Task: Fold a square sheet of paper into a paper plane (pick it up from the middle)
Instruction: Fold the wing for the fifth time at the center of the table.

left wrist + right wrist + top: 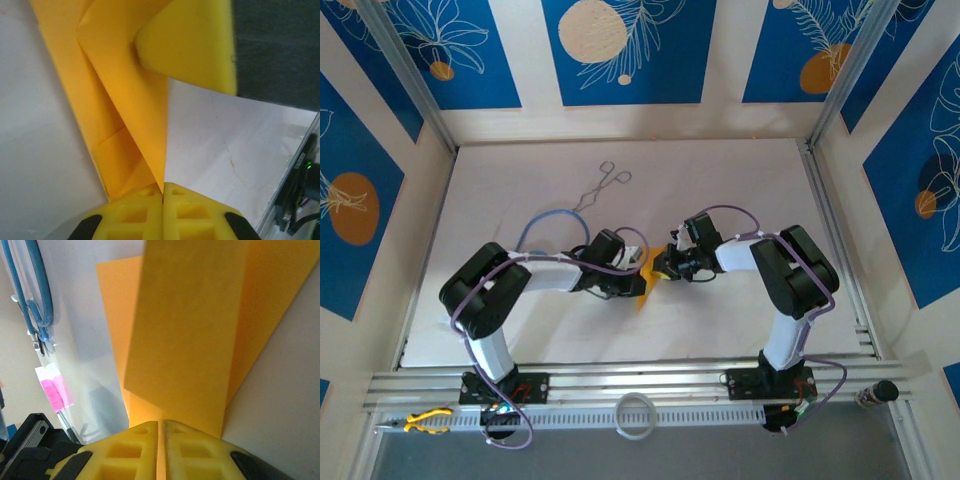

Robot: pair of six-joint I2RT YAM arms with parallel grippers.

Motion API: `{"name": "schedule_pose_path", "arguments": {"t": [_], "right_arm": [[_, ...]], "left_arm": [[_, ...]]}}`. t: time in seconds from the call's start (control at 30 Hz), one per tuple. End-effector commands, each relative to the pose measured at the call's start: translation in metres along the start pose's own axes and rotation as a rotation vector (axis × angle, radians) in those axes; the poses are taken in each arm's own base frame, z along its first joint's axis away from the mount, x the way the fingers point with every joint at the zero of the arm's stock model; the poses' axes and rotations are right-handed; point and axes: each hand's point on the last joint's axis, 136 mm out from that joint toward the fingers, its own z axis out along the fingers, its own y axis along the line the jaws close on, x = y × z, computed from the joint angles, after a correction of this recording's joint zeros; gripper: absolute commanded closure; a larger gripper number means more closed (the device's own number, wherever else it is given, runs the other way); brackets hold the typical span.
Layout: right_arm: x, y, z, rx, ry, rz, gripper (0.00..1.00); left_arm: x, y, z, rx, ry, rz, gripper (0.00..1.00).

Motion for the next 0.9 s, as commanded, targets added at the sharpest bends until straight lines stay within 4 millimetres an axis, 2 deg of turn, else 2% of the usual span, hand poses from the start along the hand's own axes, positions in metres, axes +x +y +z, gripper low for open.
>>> {"name": "schedule_pose_path", "arguments": {"t": [0.0, 0.13, 0.27, 0.7, 0.87], "right_arm": [[-0.003, 0.005, -0.011, 0.029, -0.012, -0.017, 0.86], [-0.011, 0.011, -0.030, 0.019, -0.060, -0.037, 0.84], [-0.010, 0.015, -0.037, 0.006, -0.073, -0.065, 0.84], [0.007, 0.024, -0.013, -0.018, -0.001, -0.149, 0.89], [-0.001, 0.013, -0.022, 0.033, -0.078, -0.105, 0.88]], "left_arm": [[0.002, 0.005, 0.000, 0.044, -0.011, -0.040, 1.00], [0.005, 0.007, -0.003, 0.078, -0.031, -0.062, 1.00], [0.006, 0.005, -0.005, 0.116, -0.044, -0.069, 1.00], [0.001, -0.001, -0.010, 0.175, -0.061, -0.102, 1.00], [-0.004, -0.011, -0.011, 0.228, -0.067, -0.111, 1.00]]}}
